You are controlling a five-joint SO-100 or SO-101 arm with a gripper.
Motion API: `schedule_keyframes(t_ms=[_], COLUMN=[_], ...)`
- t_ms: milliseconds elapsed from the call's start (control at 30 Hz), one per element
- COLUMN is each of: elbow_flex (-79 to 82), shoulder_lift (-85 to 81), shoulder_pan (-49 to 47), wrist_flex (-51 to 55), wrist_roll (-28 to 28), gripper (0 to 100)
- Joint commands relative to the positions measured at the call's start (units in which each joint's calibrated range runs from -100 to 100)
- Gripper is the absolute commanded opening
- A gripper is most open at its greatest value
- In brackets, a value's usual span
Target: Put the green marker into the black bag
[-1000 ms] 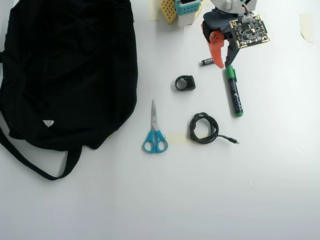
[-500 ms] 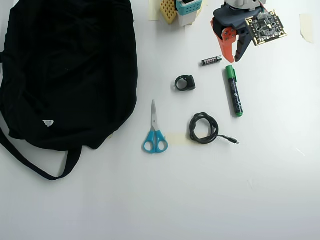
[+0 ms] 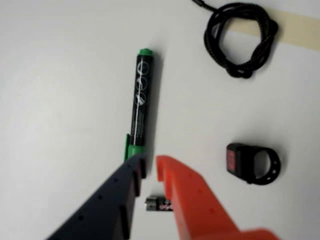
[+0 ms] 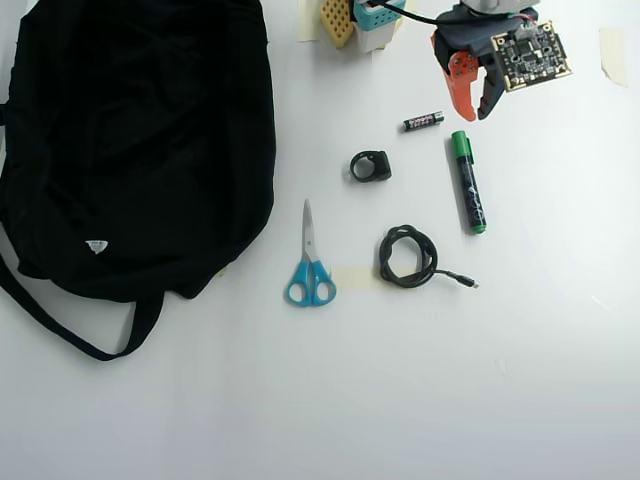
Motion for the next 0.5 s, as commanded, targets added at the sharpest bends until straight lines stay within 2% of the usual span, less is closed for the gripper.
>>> schedule_keyframes(t_ms=[0,167,333,467], elbow_flex=[-1.3,-1.1,0.9,4.2], shoulder_lift=[-1.9,-1.0,-0.9,-0.8], shoulder_pan=[-1.2,-5.2,-8.2,-9.8], wrist_flex=[0.5,1.1,3.1,5.5], wrist_roll=[-2.8,-5.7,-9.1,-9.7], gripper=[3,3,13,18])
